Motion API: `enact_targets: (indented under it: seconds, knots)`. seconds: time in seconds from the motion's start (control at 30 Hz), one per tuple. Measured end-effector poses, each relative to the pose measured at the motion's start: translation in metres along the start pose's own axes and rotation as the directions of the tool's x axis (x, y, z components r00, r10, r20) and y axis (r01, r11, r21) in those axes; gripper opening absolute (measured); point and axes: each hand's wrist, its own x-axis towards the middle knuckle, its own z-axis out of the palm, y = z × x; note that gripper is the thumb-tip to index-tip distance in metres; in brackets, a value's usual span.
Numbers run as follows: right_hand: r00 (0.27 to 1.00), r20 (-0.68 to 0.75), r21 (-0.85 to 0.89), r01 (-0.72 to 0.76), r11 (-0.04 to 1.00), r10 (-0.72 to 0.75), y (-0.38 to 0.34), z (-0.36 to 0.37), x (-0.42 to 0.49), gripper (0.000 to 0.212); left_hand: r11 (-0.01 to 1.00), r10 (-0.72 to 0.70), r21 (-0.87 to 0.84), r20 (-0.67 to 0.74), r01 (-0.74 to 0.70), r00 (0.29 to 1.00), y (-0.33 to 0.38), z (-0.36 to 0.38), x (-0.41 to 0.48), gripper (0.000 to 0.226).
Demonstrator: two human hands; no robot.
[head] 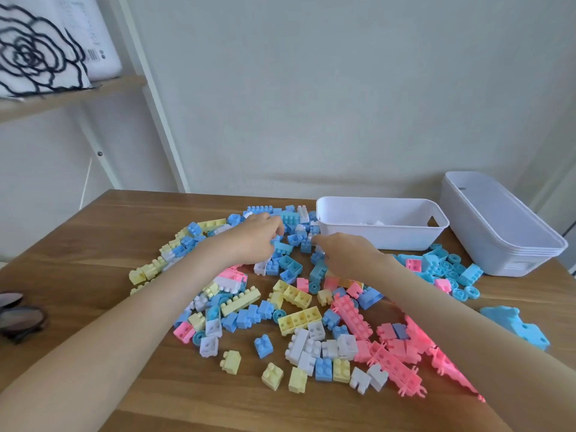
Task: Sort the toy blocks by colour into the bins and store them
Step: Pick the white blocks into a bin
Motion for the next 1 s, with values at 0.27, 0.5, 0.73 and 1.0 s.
enact_targets:
  seconds: [0.27,0.5,0.73,1.0]
  knots:
    - [0.999,-0.014,-0.067,-0.031,0.997,0.03,0.001,-0.003,0.0,0.025,0.996,-0.088,-0.016,0.0,0.088,0.996,-0.023,0.007,-0.012,0.017]
    - [0.995,-0.02,-0.051,-0.103,0.993,0.102,0.013,-0.006,-0.002,0.034,0.993,-0.113,0.048,0.013,0.113,0.993,-0.018,0.011,-0.015,0.027]
    - [0.988,-0.148,0.046,-0.032,0.998,0.038,0.017,-0.013,-0.01,0.017,0.991,-0.117,-0.073,-0.032,0.114,0.993,-0.014,0.008,-0.018,0.016]
    - [0.86,-0.454,0.373,-0.052,0.926,0.231,0.051,-0.044,-0.029,0.017,0.902,-0.096,-0.428,-0.059,0.061,0.994,0.028,-0.008,0.0,0.016]
